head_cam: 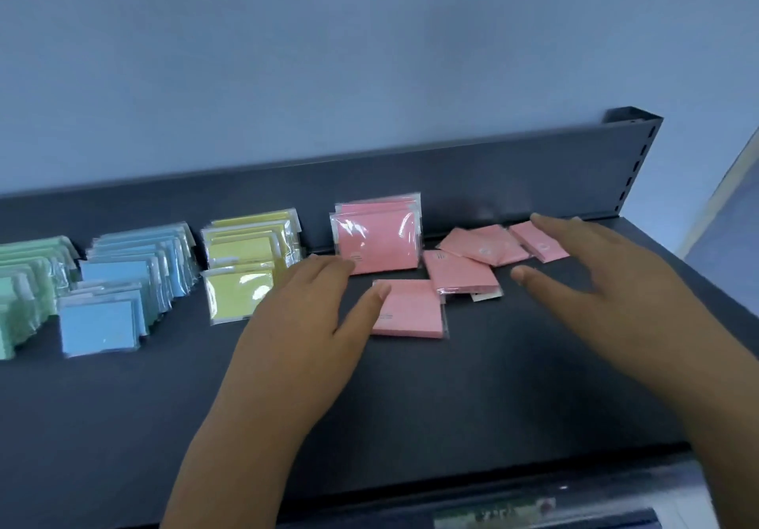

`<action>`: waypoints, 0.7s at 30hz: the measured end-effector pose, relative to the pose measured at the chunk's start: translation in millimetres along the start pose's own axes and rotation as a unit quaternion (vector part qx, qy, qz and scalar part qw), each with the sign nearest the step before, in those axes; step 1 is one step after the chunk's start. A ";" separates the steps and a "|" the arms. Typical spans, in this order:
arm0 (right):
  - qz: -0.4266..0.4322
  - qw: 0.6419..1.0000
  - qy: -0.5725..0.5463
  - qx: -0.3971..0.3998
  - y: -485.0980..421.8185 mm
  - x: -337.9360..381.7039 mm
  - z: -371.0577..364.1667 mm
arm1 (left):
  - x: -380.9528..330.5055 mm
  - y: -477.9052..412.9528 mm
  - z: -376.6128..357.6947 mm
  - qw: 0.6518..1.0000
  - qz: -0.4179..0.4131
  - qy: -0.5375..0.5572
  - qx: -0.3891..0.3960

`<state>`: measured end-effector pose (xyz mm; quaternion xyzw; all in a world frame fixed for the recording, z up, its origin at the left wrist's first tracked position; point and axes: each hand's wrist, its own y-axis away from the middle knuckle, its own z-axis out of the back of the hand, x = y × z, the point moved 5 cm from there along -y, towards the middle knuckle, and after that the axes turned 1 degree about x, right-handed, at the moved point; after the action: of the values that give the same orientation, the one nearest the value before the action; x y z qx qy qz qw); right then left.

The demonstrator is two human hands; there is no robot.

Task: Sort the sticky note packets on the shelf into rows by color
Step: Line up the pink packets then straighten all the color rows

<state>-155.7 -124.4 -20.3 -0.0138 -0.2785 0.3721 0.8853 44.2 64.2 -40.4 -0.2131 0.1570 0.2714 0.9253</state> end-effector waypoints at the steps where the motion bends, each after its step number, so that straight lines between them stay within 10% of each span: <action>1: -0.004 1.000 0.002 -0.012 4.4 9.1 -3.2 | 8.1 4.0 6.5 1.000 -0.003 0.008 -0.004; 8: -0.016 0.999 -0.005 -0.032 34.1 92.2 -51.4 | 72.3 31.6 49.4 0.994 0.000 0.108 0.000; 21: 0.010 0.997 0.062 -0.044 54.8 202.2 -96.8 | 153.0 48.7 106.9 0.994 -0.024 -0.104 -0.006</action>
<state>-27.8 67.7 -17.2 -0.0783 -0.2386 0.3665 0.8959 158.1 219.2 -25.7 -0.1927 0.0533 0.2706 0.9417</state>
